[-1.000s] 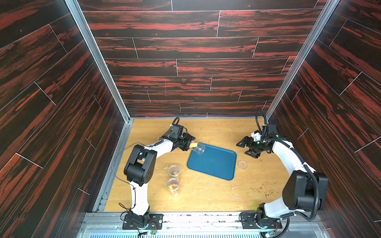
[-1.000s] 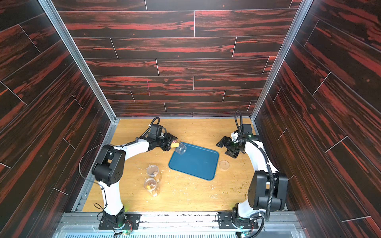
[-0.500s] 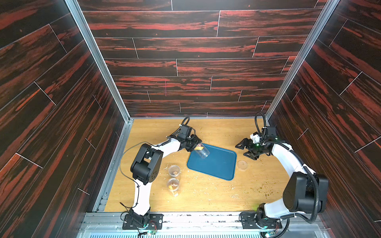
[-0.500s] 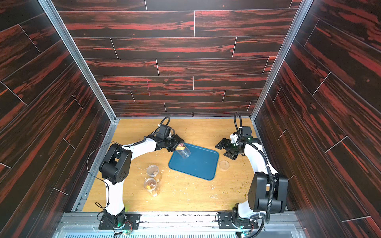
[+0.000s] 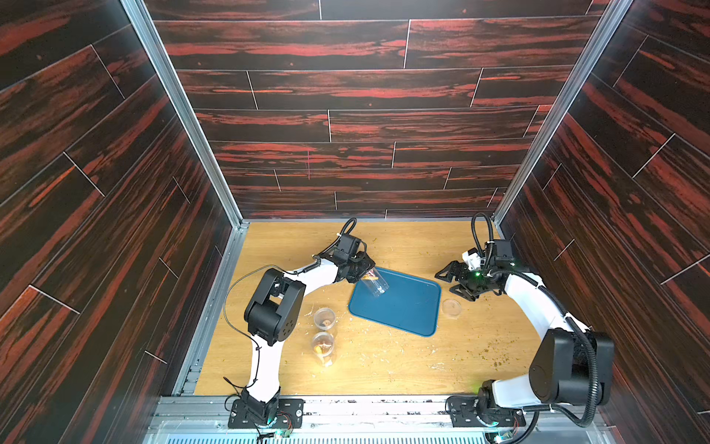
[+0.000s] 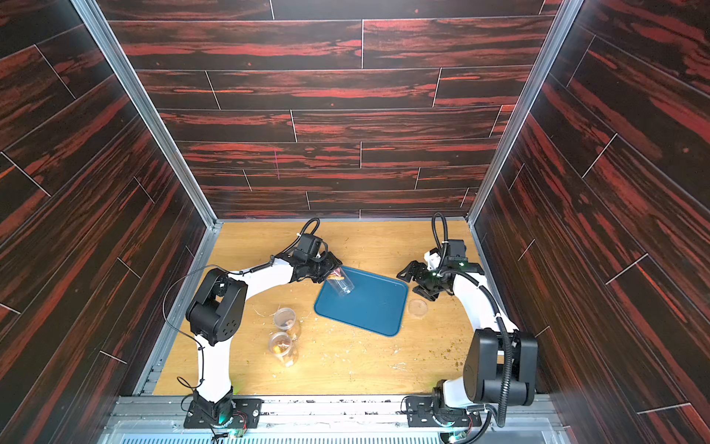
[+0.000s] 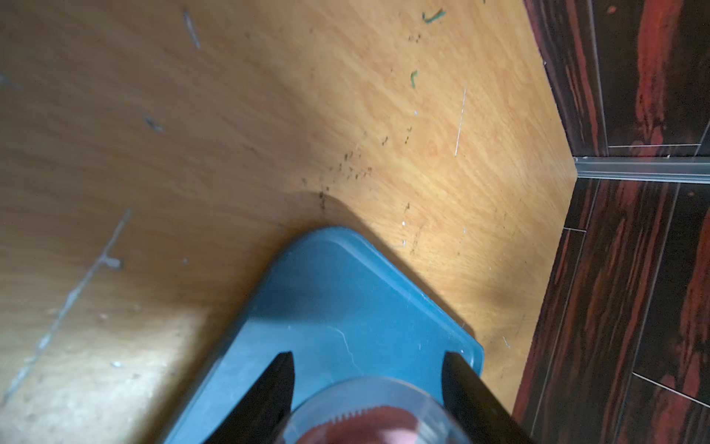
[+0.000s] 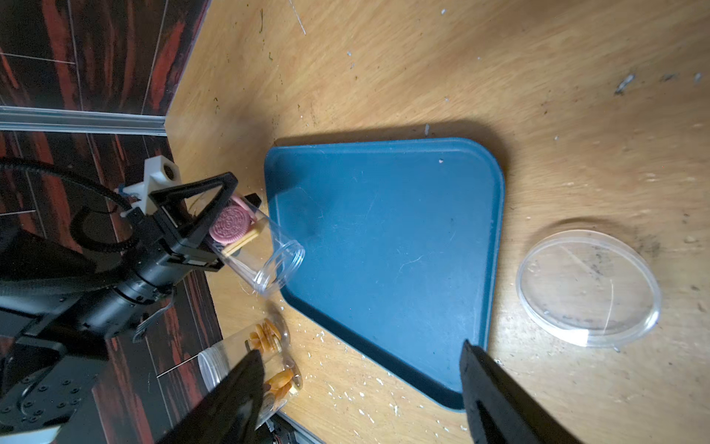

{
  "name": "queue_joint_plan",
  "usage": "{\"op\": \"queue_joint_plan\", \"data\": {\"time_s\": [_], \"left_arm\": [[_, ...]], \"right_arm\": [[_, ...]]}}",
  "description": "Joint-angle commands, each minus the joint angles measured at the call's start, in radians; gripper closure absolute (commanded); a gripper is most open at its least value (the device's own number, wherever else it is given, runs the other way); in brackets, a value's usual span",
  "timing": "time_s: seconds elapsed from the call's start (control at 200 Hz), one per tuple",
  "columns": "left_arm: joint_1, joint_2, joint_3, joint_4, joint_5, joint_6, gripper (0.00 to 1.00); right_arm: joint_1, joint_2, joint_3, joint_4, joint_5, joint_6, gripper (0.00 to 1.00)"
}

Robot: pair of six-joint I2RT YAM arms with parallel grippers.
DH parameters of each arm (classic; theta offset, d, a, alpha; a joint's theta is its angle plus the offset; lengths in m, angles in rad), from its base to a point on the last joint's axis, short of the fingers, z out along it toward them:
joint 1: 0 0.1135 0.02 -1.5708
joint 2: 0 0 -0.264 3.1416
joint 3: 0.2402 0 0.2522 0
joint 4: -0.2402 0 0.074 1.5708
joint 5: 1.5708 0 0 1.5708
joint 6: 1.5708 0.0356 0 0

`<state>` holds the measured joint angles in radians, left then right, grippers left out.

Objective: Pour the cookies out of the jar
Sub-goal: Pour the cookies in the jar onto the tray.

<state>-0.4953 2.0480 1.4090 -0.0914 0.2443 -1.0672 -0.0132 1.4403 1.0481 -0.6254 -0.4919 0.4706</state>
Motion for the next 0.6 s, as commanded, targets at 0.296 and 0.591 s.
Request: {"op": "queue_joint_plan", "data": {"time_s": [0.296, 0.591], "left_arm": [[-0.027, -0.101, 0.007, -0.044, -0.086, 0.081, 0.45], [-0.053, -0.097, 0.062, -0.098, -0.127, 0.155, 0.45]], "right_arm": [[0.123, -0.116, -0.091, 0.162, -0.007, -0.057, 0.16], [0.266, -0.207, -0.198, 0.333, 0.037, -0.158, 0.16]]}}
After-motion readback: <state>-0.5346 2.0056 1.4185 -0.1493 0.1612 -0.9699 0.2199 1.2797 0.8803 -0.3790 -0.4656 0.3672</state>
